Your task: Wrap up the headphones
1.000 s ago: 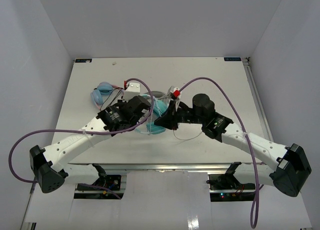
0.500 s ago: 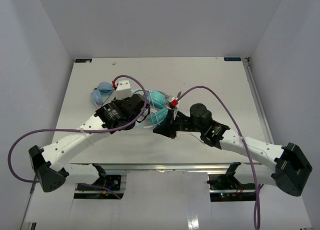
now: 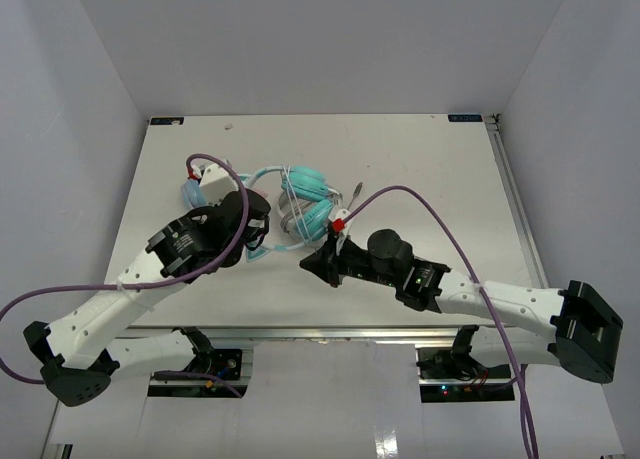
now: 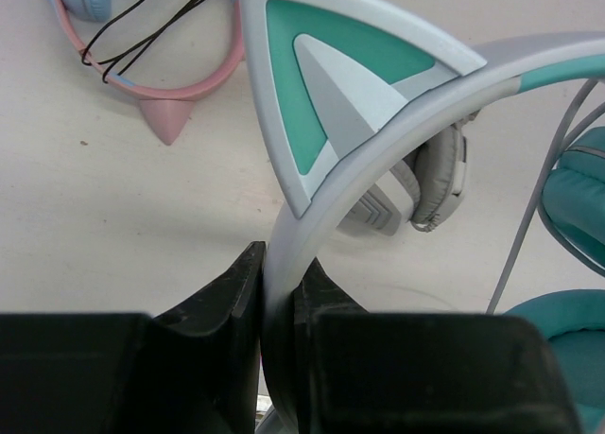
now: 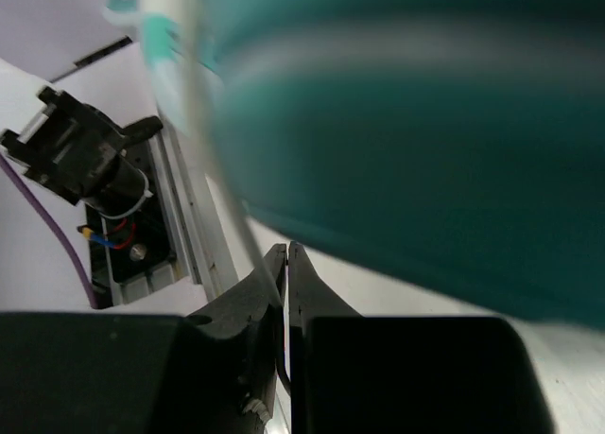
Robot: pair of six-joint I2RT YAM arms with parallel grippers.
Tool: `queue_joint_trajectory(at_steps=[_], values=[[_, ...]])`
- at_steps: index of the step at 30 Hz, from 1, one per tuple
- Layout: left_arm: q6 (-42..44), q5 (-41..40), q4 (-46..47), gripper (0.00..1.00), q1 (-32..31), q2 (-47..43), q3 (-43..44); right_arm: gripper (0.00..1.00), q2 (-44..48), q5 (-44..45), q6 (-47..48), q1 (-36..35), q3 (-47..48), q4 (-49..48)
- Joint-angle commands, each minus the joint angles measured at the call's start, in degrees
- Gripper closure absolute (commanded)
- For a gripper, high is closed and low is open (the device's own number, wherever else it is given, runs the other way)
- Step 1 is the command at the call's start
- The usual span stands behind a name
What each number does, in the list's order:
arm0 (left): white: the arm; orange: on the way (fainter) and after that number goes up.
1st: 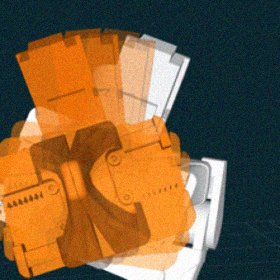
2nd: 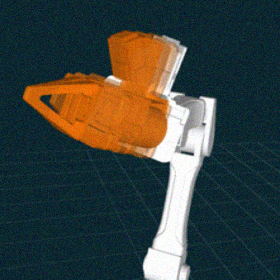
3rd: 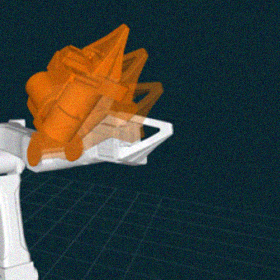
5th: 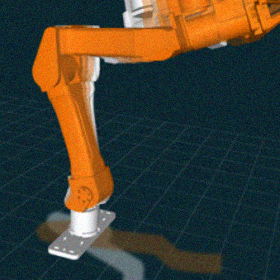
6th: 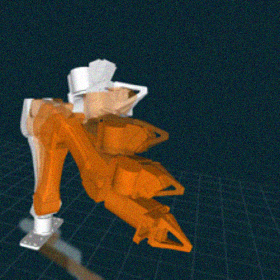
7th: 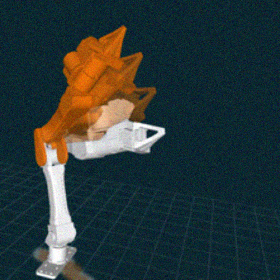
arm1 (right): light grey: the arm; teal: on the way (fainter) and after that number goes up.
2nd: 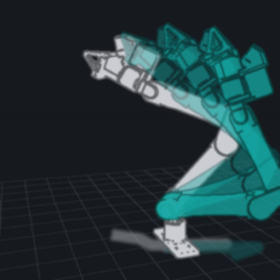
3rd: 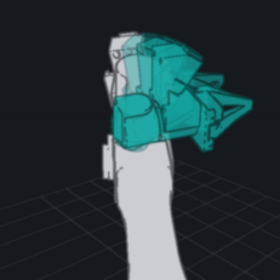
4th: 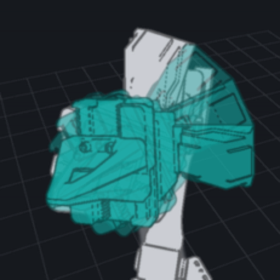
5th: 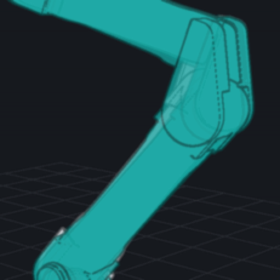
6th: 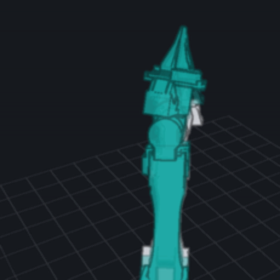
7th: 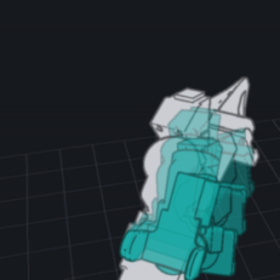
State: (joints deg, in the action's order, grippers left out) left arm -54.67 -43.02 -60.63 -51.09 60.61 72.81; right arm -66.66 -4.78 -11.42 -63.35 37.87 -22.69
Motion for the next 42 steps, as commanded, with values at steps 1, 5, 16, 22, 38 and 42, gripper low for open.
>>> queue_joint_trajectory(at_steps=[1, 5, 16, 22, 38, 42], values=[[-3.6, 1.0, 5.0, 1.0, 0.2, -1.9, 1.8, 0.89, -2.1, 7.8, 2.7, -1.9, -0.5, -2.0], [-4.5, 1.6, 5.2, 1.0, 0.2, -2.5, 1.4, 0.9, -3.5, 9.9, 3.8, -2.4, -1.7, -5.8], [-8.4, 3.7, 4.8, 1.0, 0.2, -6.0, 1.0, 0.83, -6.8, 10.7, 7.7, -3.7, -11.0, -28.3], [-10.1, 4.3, 5.1, 1.0, 0.1, -8.1, -0.1, 0.8, -7.6, 12.1, 8.6, -4.1, -14.2, -35.4], [-12.3, 9.1, 8.4, 1.0, 0.2, -12.0, -3.7, 0.75, -17.1, 12.0, 9.4, -4.0, -14.7, -48.0], [-13.0, 9.3, 8.9, 1.0, 0.1, -13.0, -4.9, 0.74, -21.7, 10.5, 8.3, -3.4, -14.1, -52.9]])
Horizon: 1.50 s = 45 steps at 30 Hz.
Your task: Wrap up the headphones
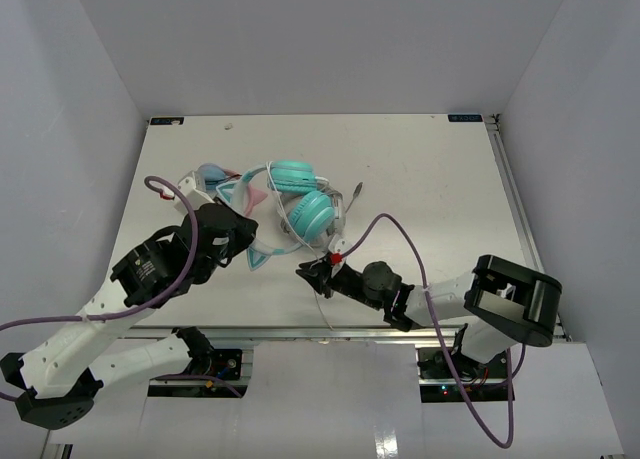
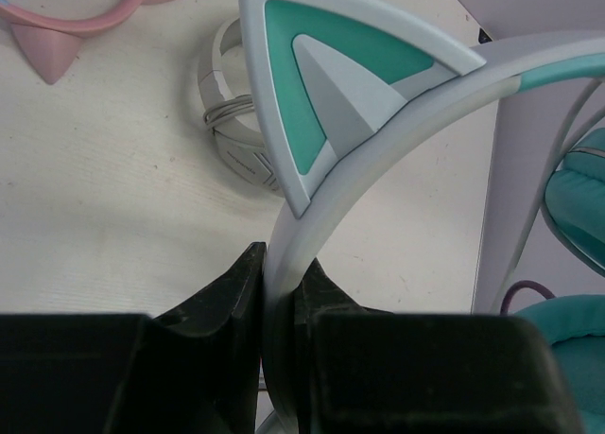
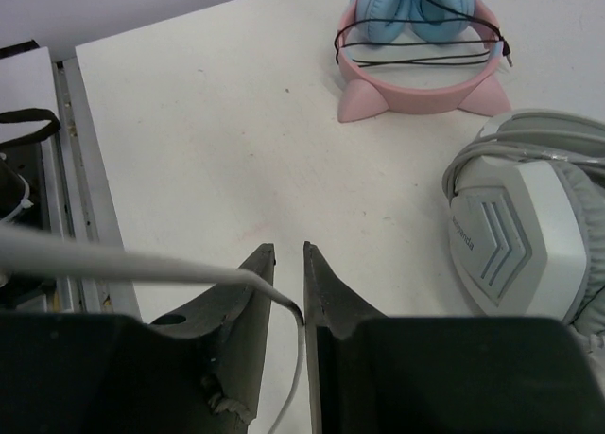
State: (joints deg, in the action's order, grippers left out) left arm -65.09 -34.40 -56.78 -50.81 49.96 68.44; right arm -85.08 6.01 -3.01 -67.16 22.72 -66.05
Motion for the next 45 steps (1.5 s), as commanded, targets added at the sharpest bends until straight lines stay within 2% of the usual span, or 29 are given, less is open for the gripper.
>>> queue_joint_trajectory(at_steps=[1, 8, 14, 18, 21, 23, 25, 28, 34, 38, 40, 43, 45], values=[[-2.9, 0.8, 5.1, 1.0, -0.1, -2.6, -0.7, 0.74, -5.1, -0.6, -0.5, 0.5, 0.9, -12.3], [-3.5, 1.3, 5.4, 1.0, -0.1, -4.0, -1.4, 0.74, -12.7, -1.9, -2.4, 0.9, 1.2, -21.7], [-3.8, 3.3, 6.8, 1.0, -0.1, -6.2, -2.9, 0.82, -18.7, -5.4, -4.7, 1.6, 2.1, -28.1], [-3.8, 3.7, 6.9, 1.0, -0.1, -7.4, -3.1, 0.92, -21.9, -5.4, -5.6, 1.8, 2.7, -29.8], [-1.8, 5.3, 8.0, 1.0, -0.2, -8.0, -2.9, 0.92, -22.6, -5.4, -6.5, 2.5, 1.3, -32.4], [4.4, 9.6, 13.5, 1.0, -0.1, -9.2, -3.2, 0.92, -22.1, -5.9, -7.0, 3.9, 0.3, -32.6], [14.0, 18.4, 17.9, 1.0, -0.2, -11.1, -4.1, 0.92, -20.8, -8.4, -7.9, 6.3, -1.1, -32.4], [20.8, 29.2, 20.6, 1.0, -0.1, -12.0, -2.8, 0.92, -17.7, -11.9, -8.9, 10.6, -2.7, -30.6], [28.2, 41.9, 19.6, 1.0, -0.2, -11.9, -1.0, 0.92, -6.2, -13.6, -7.2, 14.6, -1.6, -15.4], [34.7, 50.4, 18.1, 1.0, -0.1, -9.1, -1.7, 0.92, 2.6, -12.3, -4.7, 17.4, 4.8, 5.3], [37.2, 50.1, 15.9, 1.0, -0.1, -7.6, -1.8, 0.92, 6.6, -11.6, -3.2, 19.2, 9.5, 17.2], [40.1, 41.4, 10.5, 1.0, -0.1, -4.3, -1.6, 0.92, 11.9, -8.8, -0.8, 22.7, 19.2, 39.0], [41.3, 36.9, 8.3, 1.0, -0.1, -2.4, -1.5, 0.92, 15.2, -7.0, 0.7, 24.5, 24.5, 49.3]])
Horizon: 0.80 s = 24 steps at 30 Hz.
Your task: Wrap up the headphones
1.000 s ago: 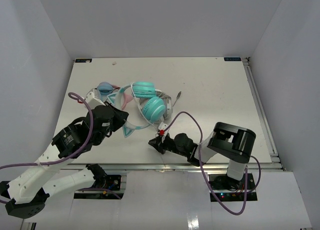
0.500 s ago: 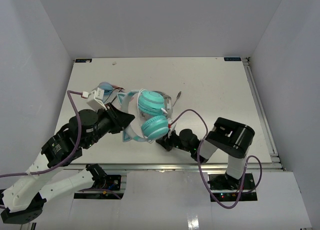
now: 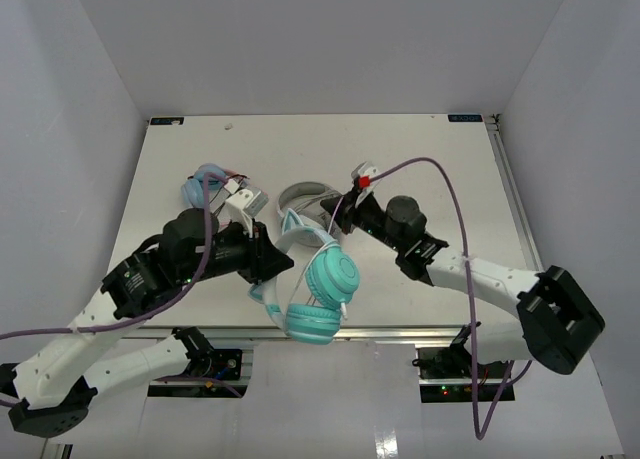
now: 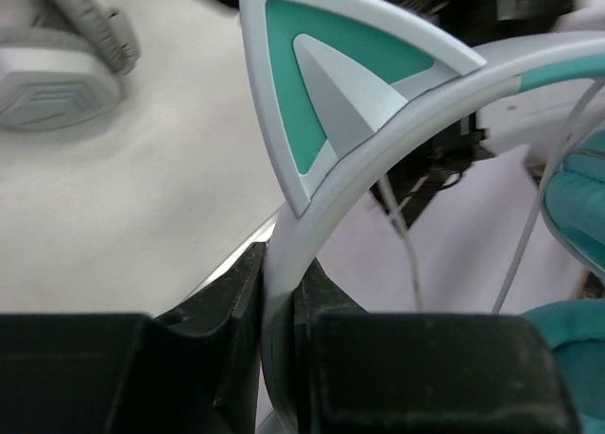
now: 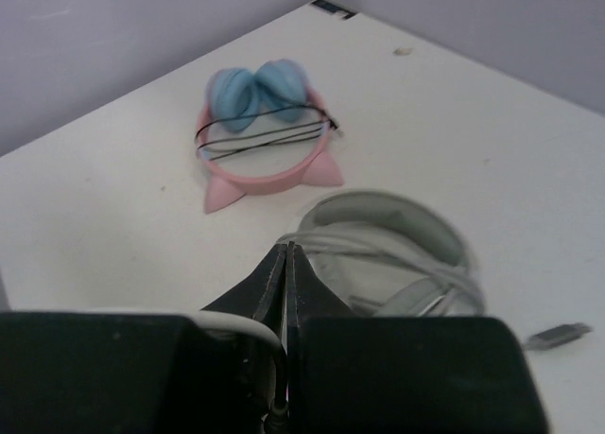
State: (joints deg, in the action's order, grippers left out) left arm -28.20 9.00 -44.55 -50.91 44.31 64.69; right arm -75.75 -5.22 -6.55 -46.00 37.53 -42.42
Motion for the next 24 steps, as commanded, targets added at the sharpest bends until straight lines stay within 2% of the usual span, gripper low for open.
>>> queue_joint_trajectory(at_steps=[1, 7, 13, 21, 24], values=[[5.0, -8.4, -4.7, 1.0, 0.0, 4.3, 2.2, 0.92, 6.8, 3.8, 5.0, 4.5, 12.6, 30.6], [7.1, -16.5, -7.1, 1.0, 0.0, 12.3, 2.0, 0.92, 9.2, 2.9, 10.8, 6.6, 26.9, 51.2], [6.8, -26.7, -8.5, 1.0, 0.0, 18.4, 1.8, 0.92, 7.1, -0.7, 13.2, 6.6, 35.9, 63.4], [1.0, -44.1, -13.9, 1.0, 0.0, 28.8, 5.9, 0.92, 7.4, -10.0, 13.5, 6.3, 38.0, 67.6], [-2.8, -47.0, -14.6, 1.0, 0.0, 31.5, 6.6, 0.92, 9.3, -12.1, 12.9, 5.7, 37.4, 67.5]])
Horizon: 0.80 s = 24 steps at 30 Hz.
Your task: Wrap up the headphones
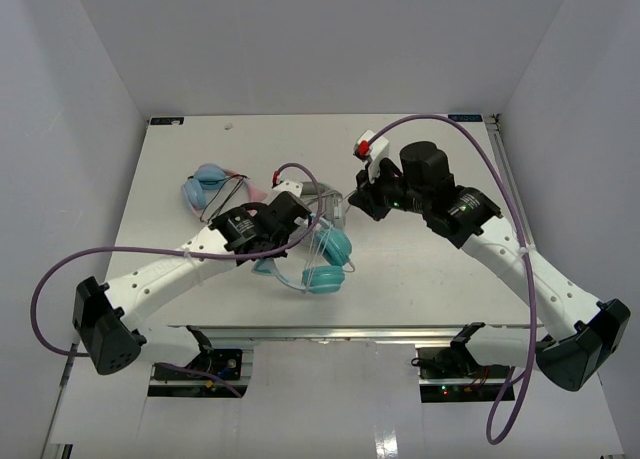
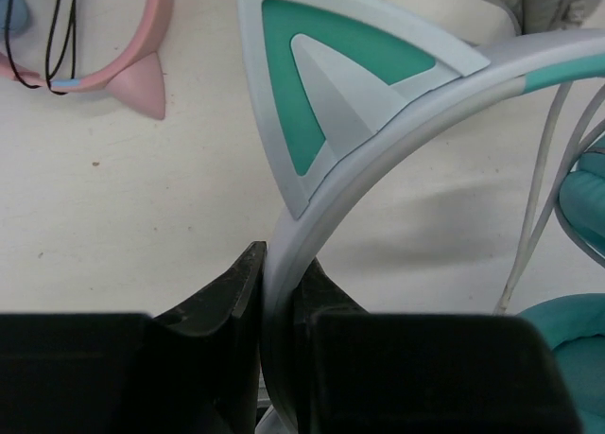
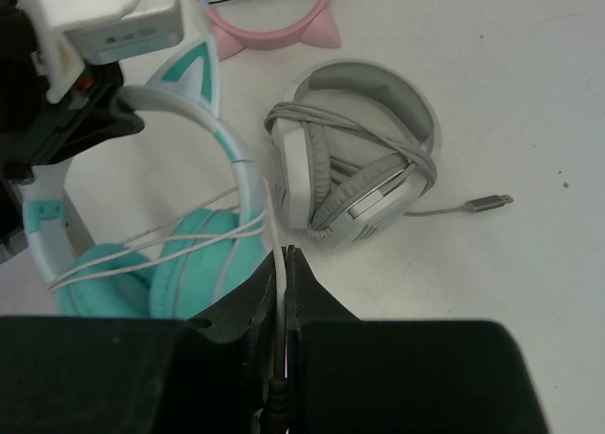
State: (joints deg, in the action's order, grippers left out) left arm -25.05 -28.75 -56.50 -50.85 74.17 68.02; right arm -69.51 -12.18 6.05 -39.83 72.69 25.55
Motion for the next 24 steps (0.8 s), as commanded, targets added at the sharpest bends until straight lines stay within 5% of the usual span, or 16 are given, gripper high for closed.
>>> queue_joint_trajectory(at_steps=[1, 15, 24], values=[[-6.5, -9.2, -2.6, 1.0, 0.0, 2.5, 3.5, 0.92, 3.7, -5.6, 0.1, -0.8, 2.0, -0.6], [-20.5, -14.6, -5.0, 1.0, 1.1, 11.5, 11.2, 0.92, 12.6, 0.6, -10.8, -13.9, -18.1, -18.2], [-25.2, -10.3, 1.2, 1.0, 1.5, 6.3, 8.1, 0.92, 10.4, 12.4, -16.2, -21.6, -26.8, -29.2]])
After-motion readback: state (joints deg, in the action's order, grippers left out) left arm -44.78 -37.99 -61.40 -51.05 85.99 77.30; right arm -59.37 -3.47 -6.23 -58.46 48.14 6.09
